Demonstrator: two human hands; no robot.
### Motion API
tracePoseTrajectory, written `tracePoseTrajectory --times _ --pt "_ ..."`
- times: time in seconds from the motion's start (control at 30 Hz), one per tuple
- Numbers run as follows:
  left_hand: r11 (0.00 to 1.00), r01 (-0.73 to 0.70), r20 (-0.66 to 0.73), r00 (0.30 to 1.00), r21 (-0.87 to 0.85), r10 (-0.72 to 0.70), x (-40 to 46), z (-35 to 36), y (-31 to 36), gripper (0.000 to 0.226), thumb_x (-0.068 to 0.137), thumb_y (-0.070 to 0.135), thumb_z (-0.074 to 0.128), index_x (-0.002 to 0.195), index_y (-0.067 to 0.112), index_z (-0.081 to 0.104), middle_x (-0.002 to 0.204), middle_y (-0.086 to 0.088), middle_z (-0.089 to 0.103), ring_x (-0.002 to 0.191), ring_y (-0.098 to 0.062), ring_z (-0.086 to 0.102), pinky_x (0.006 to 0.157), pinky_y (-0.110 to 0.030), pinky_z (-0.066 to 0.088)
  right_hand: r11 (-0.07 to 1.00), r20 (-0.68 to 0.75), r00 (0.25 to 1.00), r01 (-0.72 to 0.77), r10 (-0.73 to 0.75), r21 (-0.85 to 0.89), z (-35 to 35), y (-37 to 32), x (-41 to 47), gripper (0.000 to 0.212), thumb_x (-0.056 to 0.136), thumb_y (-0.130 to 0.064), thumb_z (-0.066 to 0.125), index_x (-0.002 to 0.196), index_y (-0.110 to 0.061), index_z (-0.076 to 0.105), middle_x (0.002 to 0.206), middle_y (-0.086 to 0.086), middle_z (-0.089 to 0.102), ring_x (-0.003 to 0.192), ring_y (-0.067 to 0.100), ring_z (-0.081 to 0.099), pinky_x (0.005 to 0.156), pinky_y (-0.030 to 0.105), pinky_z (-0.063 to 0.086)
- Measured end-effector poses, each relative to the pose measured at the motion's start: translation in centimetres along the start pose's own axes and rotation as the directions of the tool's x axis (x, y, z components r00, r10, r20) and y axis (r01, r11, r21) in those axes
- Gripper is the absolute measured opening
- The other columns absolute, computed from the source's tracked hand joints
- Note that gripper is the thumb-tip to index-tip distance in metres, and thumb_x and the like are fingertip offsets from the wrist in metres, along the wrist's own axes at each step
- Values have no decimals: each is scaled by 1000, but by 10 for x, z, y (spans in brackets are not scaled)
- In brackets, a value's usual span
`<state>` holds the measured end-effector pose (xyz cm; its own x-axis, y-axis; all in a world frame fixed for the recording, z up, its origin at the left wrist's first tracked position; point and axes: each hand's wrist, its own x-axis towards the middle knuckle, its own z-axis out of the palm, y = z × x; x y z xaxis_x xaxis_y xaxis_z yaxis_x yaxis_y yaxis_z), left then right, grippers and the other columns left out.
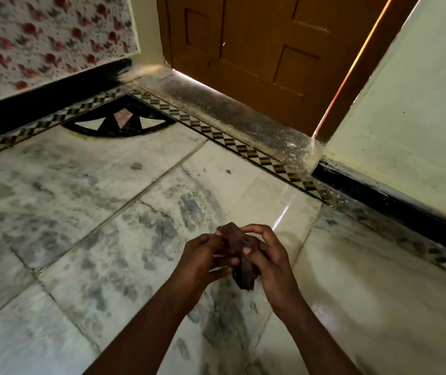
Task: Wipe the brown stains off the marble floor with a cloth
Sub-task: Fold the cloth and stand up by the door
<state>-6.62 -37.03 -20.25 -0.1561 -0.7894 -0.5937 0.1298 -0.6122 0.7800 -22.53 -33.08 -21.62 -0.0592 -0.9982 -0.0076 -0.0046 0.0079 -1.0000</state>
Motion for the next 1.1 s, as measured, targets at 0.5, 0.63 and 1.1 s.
tracePoseTrajectory --times 0.5,0.63,1.1 --pt "933 -263 252 947 246 201 -8 -15 15 36 99 -16 46 84 3 73 76 -9 64 51 3 63 55 -13 47 986 -96 995 33 -17 161 -13 -47 19 20 98 -14 54 102 -15 74 100 7 72 96 23 67 86 40 51" --pt "913 -383 242 907 139 344 -19 -15 21 16 90 8 70 95 -8 73 78 -7 71 73 -15 68 70 -21 52 976 -70 996 -30 46 216 -13 -53 21 25 97 -10 70 121 -6 70 113 13 77 108 29 73 88 42 61" --pt "755 -579 125 811 307 571 -6 -19 47 16 88 19 86 95 6 79 95 -10 81 95 -22 78 85 -27 62 998 3 1000 -23 24 -55 -9 -70 45 27 103 1 54 102 -12 78 98 18 77 92 30 76 83 47 61"
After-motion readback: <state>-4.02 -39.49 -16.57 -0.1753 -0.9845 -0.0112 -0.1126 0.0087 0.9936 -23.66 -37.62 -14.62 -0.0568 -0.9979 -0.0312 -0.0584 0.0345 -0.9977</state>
